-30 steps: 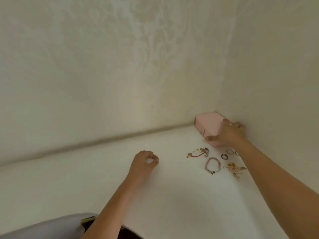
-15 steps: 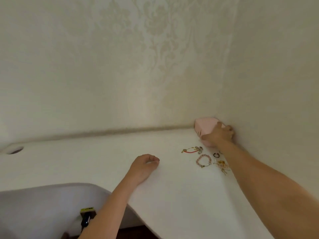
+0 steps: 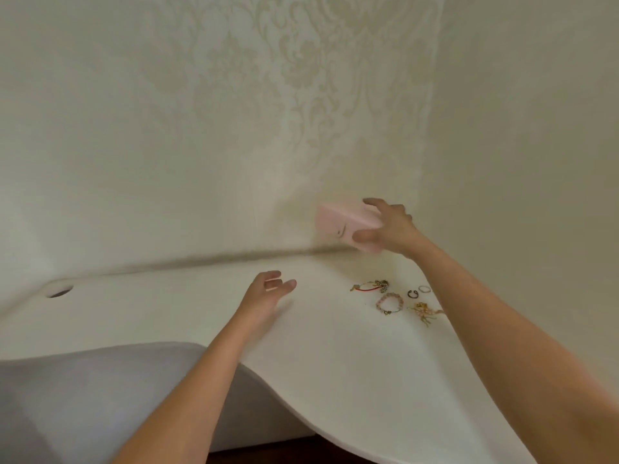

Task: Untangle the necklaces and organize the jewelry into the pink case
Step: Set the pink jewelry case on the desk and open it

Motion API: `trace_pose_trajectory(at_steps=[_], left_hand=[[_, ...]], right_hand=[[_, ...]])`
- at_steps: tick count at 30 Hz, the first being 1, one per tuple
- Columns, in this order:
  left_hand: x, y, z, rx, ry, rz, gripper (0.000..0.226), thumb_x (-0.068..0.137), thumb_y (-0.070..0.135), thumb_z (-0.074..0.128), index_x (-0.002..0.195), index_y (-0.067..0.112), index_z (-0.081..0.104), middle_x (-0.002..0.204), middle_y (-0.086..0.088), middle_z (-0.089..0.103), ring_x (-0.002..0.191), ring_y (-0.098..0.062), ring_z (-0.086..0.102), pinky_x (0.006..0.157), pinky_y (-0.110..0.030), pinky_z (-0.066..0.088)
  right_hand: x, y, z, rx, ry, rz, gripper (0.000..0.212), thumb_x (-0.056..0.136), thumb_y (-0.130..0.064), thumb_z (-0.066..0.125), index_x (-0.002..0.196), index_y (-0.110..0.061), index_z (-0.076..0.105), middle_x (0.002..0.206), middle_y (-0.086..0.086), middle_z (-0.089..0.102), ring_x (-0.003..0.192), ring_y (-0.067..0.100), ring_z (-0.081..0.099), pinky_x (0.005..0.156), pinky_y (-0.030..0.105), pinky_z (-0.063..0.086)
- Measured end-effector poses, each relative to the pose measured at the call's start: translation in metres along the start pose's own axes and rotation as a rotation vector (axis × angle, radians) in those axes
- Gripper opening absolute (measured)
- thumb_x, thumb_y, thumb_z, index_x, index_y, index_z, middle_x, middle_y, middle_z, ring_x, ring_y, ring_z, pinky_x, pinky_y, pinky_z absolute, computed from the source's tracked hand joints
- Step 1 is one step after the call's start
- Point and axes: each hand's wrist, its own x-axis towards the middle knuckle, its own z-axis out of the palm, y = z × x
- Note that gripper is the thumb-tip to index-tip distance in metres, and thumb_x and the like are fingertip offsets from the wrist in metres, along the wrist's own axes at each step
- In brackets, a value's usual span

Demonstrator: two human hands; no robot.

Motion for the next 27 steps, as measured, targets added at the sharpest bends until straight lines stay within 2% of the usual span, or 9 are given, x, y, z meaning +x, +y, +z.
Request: trace_pose_trajectory(at_steps=[3, 5, 8, 11, 14, 17, 22, 24, 27], left_hand=[[-0.009, 0.015, -0.018, 0.115, 0.140, 0.177, 0.075, 0.079, 0.030, 0.077, 0.141, 0.015, 0.037, 0.140, -0.005, 0.044, 0.120, -0.016, 0.046, 0.096, -0.027, 0.037], [-0.018, 0.019, -0.033, 0.294, 0.183, 0.327, 0.093, 0.073, 0.032, 0.082, 0.147, 0.019, 0.028, 0.147, -0.004, 0.033, 0.133, -0.017, 0.034, 0.107, -0.027, 0.029], [-0.028, 0.017, -0.054, 0.532, 0.129, 0.473, 0.110, 0.062, 0.031, 0.089, 0.150, 0.025, 0.022, 0.149, -0.004, 0.024, 0.140, -0.017, 0.022, 0.110, -0.024, 0.020], [-0.034, 0.008, -0.064, 0.551, 0.008, 0.478, 0.116, 0.053, 0.026, 0.094, 0.147, 0.031, 0.026, 0.141, 0.005, 0.029, 0.134, -0.011, 0.031, 0.107, -0.019, 0.024], [-0.043, -0.006, -0.067, 0.450, -0.073, 0.375, 0.114, 0.050, 0.022, 0.095, 0.143, 0.039, 0.032, 0.135, 0.011, 0.043, 0.121, -0.008, 0.048, 0.101, -0.022, 0.038], [-0.054, -0.024, -0.060, 0.387, -0.031, 0.384, 0.094, 0.053, 0.020, 0.094, 0.131, 0.039, 0.044, 0.128, 0.012, 0.052, 0.112, -0.008, 0.055, 0.096, -0.021, 0.045], [-0.060, -0.053, -0.037, 0.291, 0.057, 0.424, 0.078, 0.056, 0.015, 0.092, 0.119, 0.032, 0.049, 0.135, 0.023, 0.035, 0.115, 0.013, 0.043, 0.092, 0.001, 0.033], [-0.059, -0.060, -0.033, 0.277, 0.080, 0.439, 0.078, 0.057, 0.018, 0.092, 0.119, 0.035, 0.049, 0.142, 0.019, 0.032, 0.123, 0.005, 0.042, 0.093, 0.000, 0.031], [-0.060, -0.067, -0.029, 0.282, 0.109, 0.454, 0.077, 0.056, 0.021, 0.093, 0.117, 0.038, 0.048, 0.139, 0.031, 0.030, 0.126, 0.001, 0.043, 0.095, -0.009, 0.037]], right_hand=[[-0.027, -0.015, 0.009, 0.059, -0.108, -0.136, 0.074, 0.072, -0.030, 0.080, 0.136, -0.040, 0.045, 0.137, 0.005, 0.033, 0.130, 0.027, 0.032, 0.108, 0.042, 0.035], [-0.043, -0.018, 0.019, 0.123, -0.174, -0.197, 0.067, 0.071, -0.026, 0.081, 0.129, -0.041, 0.051, 0.135, 0.000, 0.035, 0.129, 0.020, 0.036, 0.105, 0.034, 0.037], [-0.065, -0.021, 0.036, 0.221, -0.325, -0.259, 0.062, 0.072, -0.022, 0.082, 0.122, -0.046, 0.054, 0.127, -0.009, 0.039, 0.119, 0.009, 0.046, 0.084, 0.015, 0.043], [-0.077, -0.020, 0.059, 0.234, -0.436, -0.331, 0.064, 0.064, -0.027, 0.083, 0.113, -0.056, 0.054, 0.122, -0.011, 0.041, 0.114, 0.001, 0.046, 0.085, 0.008, 0.038], [-0.085, -0.015, 0.075, 0.257, -0.515, -0.341, 0.063, 0.062, -0.030, 0.077, 0.115, -0.055, 0.054, 0.123, -0.016, 0.040, 0.114, -0.006, 0.045, 0.089, 0.010, 0.038], [-0.086, -0.007, 0.084, 0.232, -0.567, -0.339, 0.062, 0.064, -0.032, 0.075, 0.115, -0.058, 0.051, 0.129, -0.013, 0.039, 0.118, -0.004, 0.043, 0.092, 0.013, 0.037], [-0.082, -0.008, 0.084, -0.009, -0.609, -0.354, 0.070, 0.071, -0.037, 0.081, 0.128, -0.055, 0.042, 0.135, -0.018, 0.037, 0.124, 0.003, 0.038, 0.104, 0.024, 0.033], [-0.082, -0.014, 0.084, -0.180, -0.612, -0.397, 0.083, 0.069, -0.038, 0.082, 0.138, -0.044, 0.037, 0.139, -0.015, 0.036, 0.125, 0.006, 0.037, 0.105, 0.028, 0.033], [-0.086, -0.023, 0.098, -0.445, -0.537, -0.513, 0.099, 0.065, -0.043, 0.082, 0.146, -0.033, 0.026, 0.143, -0.004, 0.036, 0.130, 0.016, 0.037, 0.107, 0.037, 0.032]])
